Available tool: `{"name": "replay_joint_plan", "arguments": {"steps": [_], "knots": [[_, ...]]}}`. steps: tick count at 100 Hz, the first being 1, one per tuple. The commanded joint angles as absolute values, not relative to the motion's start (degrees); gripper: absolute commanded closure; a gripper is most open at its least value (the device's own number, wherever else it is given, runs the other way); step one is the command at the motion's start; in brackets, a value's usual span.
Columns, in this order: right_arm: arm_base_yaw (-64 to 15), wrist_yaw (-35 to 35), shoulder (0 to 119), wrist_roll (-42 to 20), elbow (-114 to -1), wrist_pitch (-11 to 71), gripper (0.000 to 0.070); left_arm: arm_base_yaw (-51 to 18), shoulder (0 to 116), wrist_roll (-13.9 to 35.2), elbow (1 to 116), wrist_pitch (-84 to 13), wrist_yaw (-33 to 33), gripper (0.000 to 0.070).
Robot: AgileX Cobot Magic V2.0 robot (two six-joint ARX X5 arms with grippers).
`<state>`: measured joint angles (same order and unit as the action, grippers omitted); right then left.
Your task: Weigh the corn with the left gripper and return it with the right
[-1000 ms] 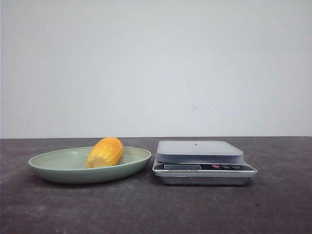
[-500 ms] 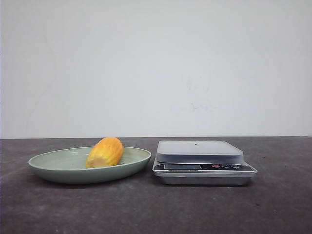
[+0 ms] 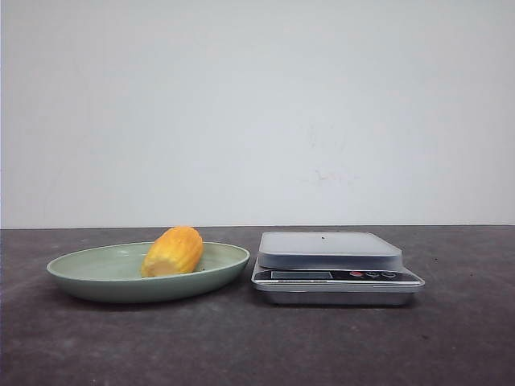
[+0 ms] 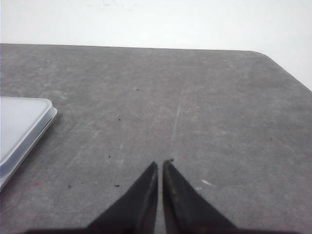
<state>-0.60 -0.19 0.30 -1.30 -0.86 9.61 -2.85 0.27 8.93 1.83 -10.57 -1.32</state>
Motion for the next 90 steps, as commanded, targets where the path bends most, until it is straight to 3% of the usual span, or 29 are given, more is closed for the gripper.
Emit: {"name": "replay_joint_plan", "arguments": {"steps": [1, 33, 45, 58, 79, 90], "knots": [[-0.6, -0.1, 0.2, -1.0, -0.7, 8.8, 0.0689, -2.8, 0.2, 8.4, 0.9, -10.7, -1.3, 0.0688], [-0.6, 0.0, 0.2, -1.8, -0.8, 6.5, 0.069, -3.1, 0.2, 8.4, 0.8, -10.7, -1.3, 0.0688], [-0.6, 0.0, 0.2, -6.4, -0.8, 5.0, 0.0692, -3.1, 0.2, 9.0, 0.9, -10.6, -1.3, 0.0689], [-0.6, -0.4, 0.3, -12.4, -1.8, 5.0, 0.0696, -3.1, 0.2, 14.0, 1.9, -9.9, -1.2, 0.0689], [-0.6, -0.4, 4.8, -15.7, -14.5, 9.7, 0.0697, -3.1, 5.6, 20.4, 15.2, -12.3, -0.3, 0.0688], [-0.6, 0.7, 12.6, -15.7, -23.7, 11.9, 0.0697, -3.1, 14.8, 20.6, 26.3, -12.6, -0.2, 0.0688]]}}
